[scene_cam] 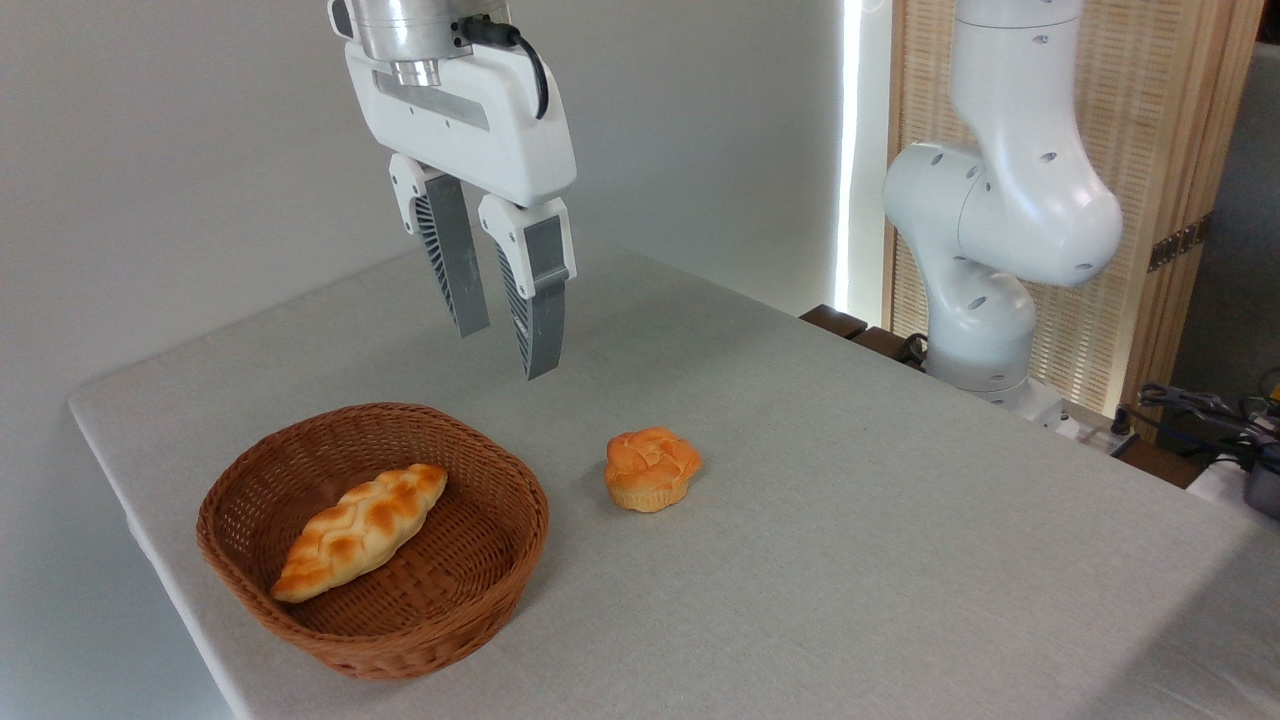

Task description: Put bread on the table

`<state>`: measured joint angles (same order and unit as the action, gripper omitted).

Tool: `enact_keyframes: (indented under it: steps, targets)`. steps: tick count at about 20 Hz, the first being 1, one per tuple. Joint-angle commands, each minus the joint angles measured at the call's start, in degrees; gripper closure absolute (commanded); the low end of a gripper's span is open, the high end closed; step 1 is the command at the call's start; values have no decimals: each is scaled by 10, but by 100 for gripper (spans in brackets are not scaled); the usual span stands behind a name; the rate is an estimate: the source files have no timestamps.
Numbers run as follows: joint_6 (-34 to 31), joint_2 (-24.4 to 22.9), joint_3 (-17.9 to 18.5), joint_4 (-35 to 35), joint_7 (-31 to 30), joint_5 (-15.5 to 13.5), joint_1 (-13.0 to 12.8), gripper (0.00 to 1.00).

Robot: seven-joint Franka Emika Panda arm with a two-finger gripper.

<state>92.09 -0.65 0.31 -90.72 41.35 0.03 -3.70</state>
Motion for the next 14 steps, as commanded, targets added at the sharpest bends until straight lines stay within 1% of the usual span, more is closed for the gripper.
enact_keyframes:
  steps: [1, 11, 12, 14]
  targets:
    - [-18, 0, 2, 4, 11, -9, -1, 0]
    - [-17, 0, 0, 3, 9, -9, -1, 0]
    - [-17, 0, -2, 0, 8, -13, -1, 0]
    - [-7, 1, -2, -11, 4, -43, -3, 0]
